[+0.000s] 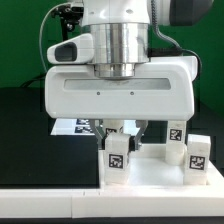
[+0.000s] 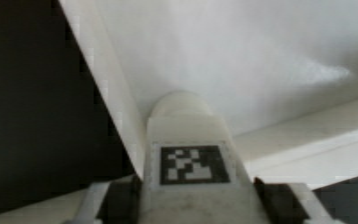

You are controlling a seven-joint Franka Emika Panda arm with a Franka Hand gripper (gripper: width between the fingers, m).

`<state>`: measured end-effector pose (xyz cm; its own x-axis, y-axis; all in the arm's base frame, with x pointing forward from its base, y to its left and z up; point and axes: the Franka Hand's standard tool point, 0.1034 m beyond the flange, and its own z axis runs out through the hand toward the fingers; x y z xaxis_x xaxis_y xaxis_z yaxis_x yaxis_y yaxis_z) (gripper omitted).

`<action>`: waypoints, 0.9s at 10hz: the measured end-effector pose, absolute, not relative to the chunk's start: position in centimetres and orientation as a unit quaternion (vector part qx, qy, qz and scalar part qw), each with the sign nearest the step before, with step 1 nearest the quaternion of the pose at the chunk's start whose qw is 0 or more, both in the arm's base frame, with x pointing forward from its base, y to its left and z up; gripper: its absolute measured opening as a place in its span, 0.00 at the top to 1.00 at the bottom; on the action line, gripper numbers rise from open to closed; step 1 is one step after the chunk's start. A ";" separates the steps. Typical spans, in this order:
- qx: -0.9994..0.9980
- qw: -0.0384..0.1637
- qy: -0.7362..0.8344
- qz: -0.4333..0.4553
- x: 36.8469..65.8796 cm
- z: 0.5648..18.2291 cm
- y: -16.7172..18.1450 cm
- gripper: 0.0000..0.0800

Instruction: Assemble square table

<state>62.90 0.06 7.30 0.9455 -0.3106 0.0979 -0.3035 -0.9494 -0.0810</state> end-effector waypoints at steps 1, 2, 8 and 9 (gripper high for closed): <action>-0.976 0.036 0.209 -0.053 62.9 7.3 0.1 0.64; -0.951 0.039 0.302 -0.050 62.9 7.3 0.2 0.64; -0.762 0.079 0.643 -0.016 63.1 7.1 0.3 0.64; -0.743 0.079 0.665 -0.014 63.1 7.1 0.3 0.64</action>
Offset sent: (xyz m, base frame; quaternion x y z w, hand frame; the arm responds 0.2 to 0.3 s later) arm 0.0169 0.0069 0.0022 0.0055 -0.0366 0.5248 0.8504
